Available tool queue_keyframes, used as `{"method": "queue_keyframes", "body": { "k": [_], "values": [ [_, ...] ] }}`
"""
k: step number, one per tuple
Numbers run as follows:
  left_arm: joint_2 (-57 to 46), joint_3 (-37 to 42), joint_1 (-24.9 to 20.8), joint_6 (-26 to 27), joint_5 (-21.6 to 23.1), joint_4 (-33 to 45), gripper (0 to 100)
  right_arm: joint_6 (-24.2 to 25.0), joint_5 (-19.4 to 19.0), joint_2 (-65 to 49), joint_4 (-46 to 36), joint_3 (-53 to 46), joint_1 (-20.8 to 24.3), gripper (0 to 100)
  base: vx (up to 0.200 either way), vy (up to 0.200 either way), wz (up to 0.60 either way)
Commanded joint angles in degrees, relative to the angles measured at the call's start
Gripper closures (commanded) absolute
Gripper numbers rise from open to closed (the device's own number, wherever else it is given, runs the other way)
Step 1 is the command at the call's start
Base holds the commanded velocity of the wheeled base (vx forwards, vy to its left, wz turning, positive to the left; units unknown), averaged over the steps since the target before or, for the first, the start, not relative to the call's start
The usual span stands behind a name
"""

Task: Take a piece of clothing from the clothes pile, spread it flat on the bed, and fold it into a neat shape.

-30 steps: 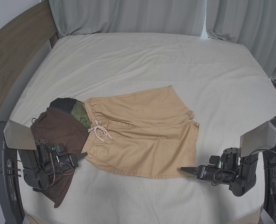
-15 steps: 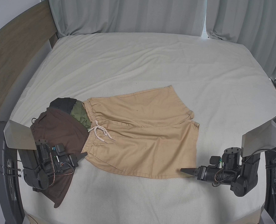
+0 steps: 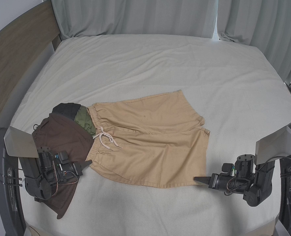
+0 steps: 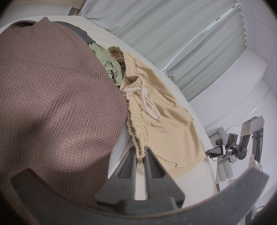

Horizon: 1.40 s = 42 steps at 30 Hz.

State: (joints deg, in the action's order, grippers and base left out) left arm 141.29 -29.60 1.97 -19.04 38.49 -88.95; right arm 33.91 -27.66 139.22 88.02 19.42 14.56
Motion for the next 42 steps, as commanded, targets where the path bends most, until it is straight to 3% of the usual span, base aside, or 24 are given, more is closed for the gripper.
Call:
{"method": "queue_keyframes", "body": {
  "k": [1,13,19,28,42],
  "values": [
    [0.1,0.0,0.0,0.0,0.0,-0.3,100,-0.2,0.1,0.4,0.1,0.0,0.0,100,0.0,0.0,0.0],
    [-1.4,0.9,0.0,0.0,0.0,-0.3,100,-2.2,0.5,-2.2,0.1,-3.6,-1.5,100,0.0,0.0,0.0],
    [-3.0,4.6,-0.2,0.0,0.2,-0.3,100,-7.5,0.0,-2.3,0.1,-5.9,-5.1,100,0.0,0.0,0.0],
    [-8.3,13.0,-0.6,0.4,0.5,-0.2,100,-8.6,-0.1,-2.3,0.1,-7.8,-4.7,100,0.0,0.0,0.0],
    [-7.5,20.5,0.4,6.8,0.6,-0.2,100,-11.1,-1.1,-3.3,0.1,-11.4,-4.7,100,0.0,0.0,0.0]
  ]
}}
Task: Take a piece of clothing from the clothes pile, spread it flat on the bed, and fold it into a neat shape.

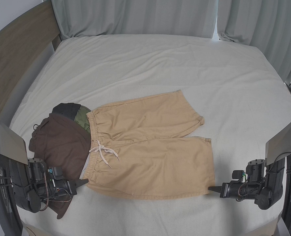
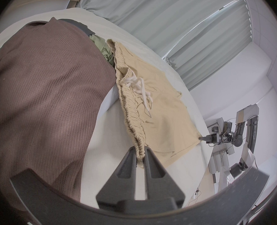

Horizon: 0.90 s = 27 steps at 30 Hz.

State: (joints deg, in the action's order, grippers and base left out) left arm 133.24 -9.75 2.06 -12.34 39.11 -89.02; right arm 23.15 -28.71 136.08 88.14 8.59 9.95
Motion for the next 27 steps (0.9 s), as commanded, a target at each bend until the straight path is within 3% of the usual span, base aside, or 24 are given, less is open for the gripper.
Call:
{"method": "queue_keyframes", "body": {
  "k": [1,16,27],
  "values": [
    [0.5,1.0,0.4,0.4,0.0,-0.1,100,-1.7,0.0,0.0,0.0,-1.1,-0.3,100,0.0,0.0,0.0],
    [0.4,7.5,1.2,6.3,1.9,-0.1,100,-4.7,0.0,-2.1,0.0,-5.3,-0.1,100,0.0,0.0,0.0],
    [0.1,9.8,5.1,10.5,4.1,0.1,100,-6.1,-0.9,-5.7,-0.1,-8.6,-0.1,100,0.0,0.0,0.0]
  ]
}}
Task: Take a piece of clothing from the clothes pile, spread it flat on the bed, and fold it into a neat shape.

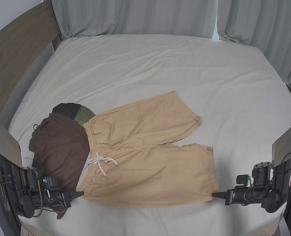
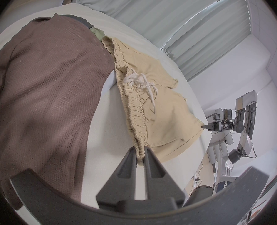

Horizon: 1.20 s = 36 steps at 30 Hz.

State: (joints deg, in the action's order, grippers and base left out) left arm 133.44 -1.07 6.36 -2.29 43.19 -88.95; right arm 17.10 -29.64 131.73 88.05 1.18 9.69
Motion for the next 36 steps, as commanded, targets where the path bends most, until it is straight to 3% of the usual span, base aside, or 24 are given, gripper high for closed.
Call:
{"method": "queue_keyframes", "body": {
  "k": [1,23,32,36],
  "values": [
    [-0.1,1.1,0.8,0.8,0.3,0.0,100,-0.1,0.0,-1.6,0.0,-1.2,0.2,100,0.0,0.0,0.0],
    [-4.5,1.1,1.5,2.4,5.2,-0.1,100,0.4,-0.8,-8.9,-0.1,-1.1,0.7,100,0.0,0.0,0.0],
    [-9.8,-1.1,2.9,1.3,5.9,-0.2,100,0.7,-0.9,-15.2,0.0,0.0,0.9,100,0.0,0.0,0.0],
    [-13.2,-3.3,2.4,-2.9,5.8,-0.1,100,3.2,-0.3,-18.4,0.0,2.3,0.9,100,0.0,0.0,0.0]
  ]
}}
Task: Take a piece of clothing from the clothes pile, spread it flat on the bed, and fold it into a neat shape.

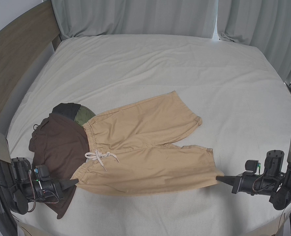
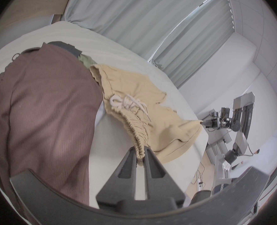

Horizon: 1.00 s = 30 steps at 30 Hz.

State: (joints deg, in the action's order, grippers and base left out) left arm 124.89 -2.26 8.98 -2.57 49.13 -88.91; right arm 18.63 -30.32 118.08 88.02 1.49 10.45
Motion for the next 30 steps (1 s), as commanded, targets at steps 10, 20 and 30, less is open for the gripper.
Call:
{"method": "queue_keyframes", "body": {
  "k": [10,20,30],
  "values": [
    [-6.8,-8.3,-2.0,-9.6,-0.4,-0.1,100,4.2,0.8,-5.8,-0.5,8.7,0.0,100,0.0,0.0,0.0],
    [-6.6,-12.6,-3.9,-13.5,-0.8,-0.1,100,8.3,0.8,-5.7,-1.3,16.3,-0.3,100,0.0,0.0,0.0],
    [-6.2,-17.8,-6.0,-19.9,-4.0,-0.1,100,10.6,0.8,-5.7,-5.8,24.6,-1.9,100,0.0,0.0,0.0]
  ]
}}
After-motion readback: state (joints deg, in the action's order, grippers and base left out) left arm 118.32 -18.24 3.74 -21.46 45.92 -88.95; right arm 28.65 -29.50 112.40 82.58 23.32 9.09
